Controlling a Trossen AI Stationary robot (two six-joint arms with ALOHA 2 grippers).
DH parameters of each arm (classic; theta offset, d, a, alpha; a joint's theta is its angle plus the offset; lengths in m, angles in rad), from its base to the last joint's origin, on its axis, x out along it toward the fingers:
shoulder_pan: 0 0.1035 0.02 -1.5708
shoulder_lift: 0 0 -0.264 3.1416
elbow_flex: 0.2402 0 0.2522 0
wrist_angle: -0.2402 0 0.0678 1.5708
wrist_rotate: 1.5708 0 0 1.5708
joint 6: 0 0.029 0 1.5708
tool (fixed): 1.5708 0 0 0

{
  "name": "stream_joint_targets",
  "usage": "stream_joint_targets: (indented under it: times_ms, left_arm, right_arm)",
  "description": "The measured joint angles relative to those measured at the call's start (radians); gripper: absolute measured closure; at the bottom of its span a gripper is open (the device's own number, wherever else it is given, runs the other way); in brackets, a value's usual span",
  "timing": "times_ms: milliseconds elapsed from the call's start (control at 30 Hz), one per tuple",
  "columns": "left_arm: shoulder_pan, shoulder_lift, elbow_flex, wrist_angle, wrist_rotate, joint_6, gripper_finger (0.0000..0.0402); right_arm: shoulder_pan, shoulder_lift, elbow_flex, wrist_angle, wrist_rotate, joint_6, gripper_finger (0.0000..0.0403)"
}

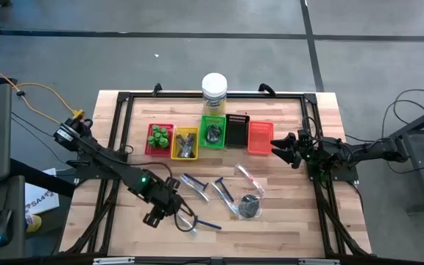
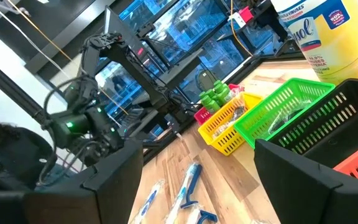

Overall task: Pick & Place Travel size toiletries
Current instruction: Put the blue toothbrush into the black bin

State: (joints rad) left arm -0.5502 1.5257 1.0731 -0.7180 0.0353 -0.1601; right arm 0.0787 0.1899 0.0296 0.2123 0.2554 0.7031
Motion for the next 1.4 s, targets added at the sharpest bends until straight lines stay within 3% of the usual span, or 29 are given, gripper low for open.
stream_joint_targets:
  times_ms: [333,700,1100,1400]
  left_arm:
    - [0.000,0.003,-0.136,0.157,-0.013,0.044,0.0176]
    - [0.000,0.098,-0.146,0.254,-0.019,0.106,0.0176]
    - [0.000,0.159,-0.145,0.251,-0.027,0.164,0.0179]
    - [0.000,0.160,-0.144,0.247,-0.023,0.182,0.0272]
  right_arm:
    - [0.000,0.000,0.000,0.000,0.000,0.000,0.0109]
    - [0.000,0.000,0.000,0.000,0.000,0.000,0.0109]
    - [0.000,0.000,0.000,0.000,0.000,0.000,0.0109]
    - [0.000,0.000,0.000,0.000,0.000,0.000,0.0109]
